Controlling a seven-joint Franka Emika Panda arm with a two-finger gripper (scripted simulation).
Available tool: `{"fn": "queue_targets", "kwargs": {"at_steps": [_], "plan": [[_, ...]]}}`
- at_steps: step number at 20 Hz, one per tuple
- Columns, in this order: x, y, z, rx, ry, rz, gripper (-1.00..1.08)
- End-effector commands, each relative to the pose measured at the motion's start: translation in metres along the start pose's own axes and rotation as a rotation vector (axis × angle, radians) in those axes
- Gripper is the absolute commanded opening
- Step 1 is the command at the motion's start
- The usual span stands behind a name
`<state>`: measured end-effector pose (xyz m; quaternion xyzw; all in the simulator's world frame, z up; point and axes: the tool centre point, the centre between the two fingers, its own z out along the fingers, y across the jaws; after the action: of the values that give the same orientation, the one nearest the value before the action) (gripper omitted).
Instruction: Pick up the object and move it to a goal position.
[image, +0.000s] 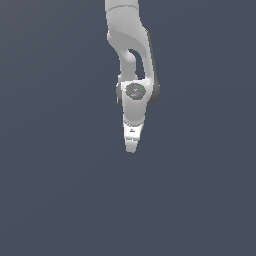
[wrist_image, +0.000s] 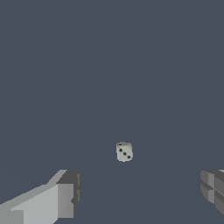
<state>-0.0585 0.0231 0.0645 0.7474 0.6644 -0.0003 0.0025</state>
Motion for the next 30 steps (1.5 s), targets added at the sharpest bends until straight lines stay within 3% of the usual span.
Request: {"fn": "queue_targets", "kwargs": {"at_steps": [1, 13, 28, 29, 30], "plan": [[0.002, -0.003, 0.002, 0.001, 0.002, -0.041, 1.00], [0.003, -0.007, 0.008, 0.003, 0.004, -0.088, 1.00], [0.004, -0.007, 0.056, 0.003, 0.003, -0.093, 1.00], [0.004, -0.007, 0.056, 0.003, 0.003, -0.093, -1.00], [0.004, -0.007, 0.056, 0.003, 0.003, -0.093, -1.00]]}}
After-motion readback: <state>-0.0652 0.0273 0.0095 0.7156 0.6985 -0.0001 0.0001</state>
